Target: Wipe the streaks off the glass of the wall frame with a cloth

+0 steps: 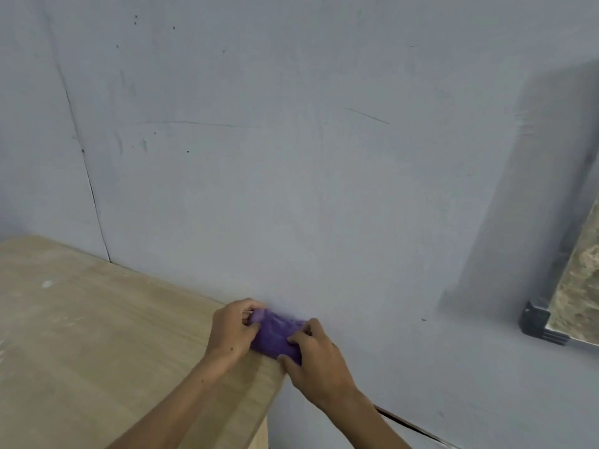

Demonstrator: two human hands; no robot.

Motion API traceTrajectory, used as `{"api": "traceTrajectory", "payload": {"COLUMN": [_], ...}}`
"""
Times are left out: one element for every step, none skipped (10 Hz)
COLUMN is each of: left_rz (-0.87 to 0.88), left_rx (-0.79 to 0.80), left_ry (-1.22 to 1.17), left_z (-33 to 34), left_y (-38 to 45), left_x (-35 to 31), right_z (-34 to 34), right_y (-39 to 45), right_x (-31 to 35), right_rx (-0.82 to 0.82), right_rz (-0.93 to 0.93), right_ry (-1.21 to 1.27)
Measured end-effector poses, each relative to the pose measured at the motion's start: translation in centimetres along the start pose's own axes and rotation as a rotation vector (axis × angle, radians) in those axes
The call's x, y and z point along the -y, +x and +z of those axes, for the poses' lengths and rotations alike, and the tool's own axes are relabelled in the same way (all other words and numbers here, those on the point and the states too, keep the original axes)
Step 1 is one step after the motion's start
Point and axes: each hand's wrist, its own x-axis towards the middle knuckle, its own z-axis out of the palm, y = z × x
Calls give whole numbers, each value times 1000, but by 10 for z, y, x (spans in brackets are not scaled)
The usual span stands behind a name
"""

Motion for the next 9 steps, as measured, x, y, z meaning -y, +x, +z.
{"api": "traceTrajectory", "payload": {"left_rz": [3,51,75,66,98,53,31,104,105], "left_rx": [27,114,157,136,103,176,314,279,237], "left_ry": [-92,-65,69,168,285,377,358,454,451], "left_z": [5,6,5,0,-4,-6,-4,2,5], "left_y": [6,10,12,14,18,24,24,22,20], "left_x": [-1,9,20,21,25,39,43,38,12], "right_z": [7,16,18,15,17,17,1,-22,-50], "right_y": [-1,-3,0,11,18,20,15,3,-7], "right_x": [0,-1,-2,0,9,19,22,12,1], "right_rx": [-78,-158,-174,12,97,180,221,207,154], "right_rz": [-1,-24,-47,-21,-50,-53,-69,-44,4], "right_ry": [8,-52,-97,-67,-82,-90,-19,87,103]}}
